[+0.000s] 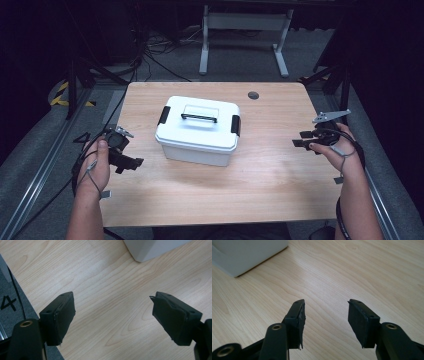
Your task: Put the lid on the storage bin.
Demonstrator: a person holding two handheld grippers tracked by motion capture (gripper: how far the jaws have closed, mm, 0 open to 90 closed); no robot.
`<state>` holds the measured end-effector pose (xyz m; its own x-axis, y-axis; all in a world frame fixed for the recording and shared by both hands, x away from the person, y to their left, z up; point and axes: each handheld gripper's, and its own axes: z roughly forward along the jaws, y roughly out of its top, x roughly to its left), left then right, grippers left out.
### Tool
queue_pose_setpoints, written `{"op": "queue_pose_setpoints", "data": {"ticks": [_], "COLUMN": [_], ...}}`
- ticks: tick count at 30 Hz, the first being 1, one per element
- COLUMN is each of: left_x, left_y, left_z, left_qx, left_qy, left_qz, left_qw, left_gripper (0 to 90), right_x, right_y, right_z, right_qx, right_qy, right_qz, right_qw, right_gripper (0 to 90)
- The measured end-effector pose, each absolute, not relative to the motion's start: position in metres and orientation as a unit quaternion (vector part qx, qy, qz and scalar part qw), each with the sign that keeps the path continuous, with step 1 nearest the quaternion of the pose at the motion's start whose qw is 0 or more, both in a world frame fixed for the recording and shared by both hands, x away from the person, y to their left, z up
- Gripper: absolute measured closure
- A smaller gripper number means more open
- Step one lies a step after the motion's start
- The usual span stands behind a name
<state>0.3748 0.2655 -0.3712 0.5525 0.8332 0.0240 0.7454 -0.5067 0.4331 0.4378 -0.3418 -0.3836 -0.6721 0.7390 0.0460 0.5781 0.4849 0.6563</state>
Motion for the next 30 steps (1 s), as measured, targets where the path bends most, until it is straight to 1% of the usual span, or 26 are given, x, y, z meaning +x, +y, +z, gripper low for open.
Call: {"op": "queue_pose_setpoints", "data": {"ticks": [3, 4, 5, 8, 9, 12, 13, 19, 30], "left_x": [0.376, 0.377, 0.377, 0.378, 0.378, 0.379, 0.38, 0.384, 0.391], "left_y": [0.266, 0.267, 0.267, 0.267, 0.267, 0.268, 0.269, 0.27, 0.267], "left_z": [-0.372, -0.374, -0.374, -0.373, -0.373, -0.376, -0.379, -0.386, -0.403], "left_qx": [0.86, 0.861, 0.861, 0.862, 0.862, 0.861, 0.861, 0.862, 0.862], "left_qy": [0.46, 0.46, 0.46, 0.451, 0.451, 0.452, 0.454, 0.455, 0.469], "left_qz": [0.116, 0.117, 0.117, 0.131, 0.131, 0.125, 0.117, 0.108, 0.083], "left_qw": [0.188, 0.184, 0.184, 0.188, 0.188, 0.194, 0.195, 0.194, 0.171], "left_gripper": [19.0, 19.1, 19.4, 19.2, 19.2, 19.2, 19.2, 19.2, 19.5], "right_x": [0.439, 0.44, 0.44, 0.443, 0.443, 0.445, 0.448, 0.455, 0.461], "right_y": [-0.34, -0.337, -0.337, -0.333, -0.333, -0.33, -0.329, -0.325, -0.316], "right_z": [-0.387, -0.391, -0.391, -0.398, -0.398, -0.407, -0.414, -0.434, -0.456], "right_qx": [0.385, 0.386, 0.386, 0.414, 0.414, 0.425, 0.417, 0.415, 0.407], "right_qy": [0.856, 0.855, 0.855, 0.839, 0.839, 0.838, 0.843, 0.85, 0.854], "right_qz": [0.321, 0.32, 0.32, 0.33, 0.33, 0.321, 0.314, 0.301, 0.303], "right_qw": [0.127, 0.132, 0.132, 0.124, 0.124, 0.12, 0.13, 0.124, 0.118], "right_gripper": [45.6, 43.0, 43.0, 37.8, 37.8, 33.1, 30.5, 29.5, 29.3]}}
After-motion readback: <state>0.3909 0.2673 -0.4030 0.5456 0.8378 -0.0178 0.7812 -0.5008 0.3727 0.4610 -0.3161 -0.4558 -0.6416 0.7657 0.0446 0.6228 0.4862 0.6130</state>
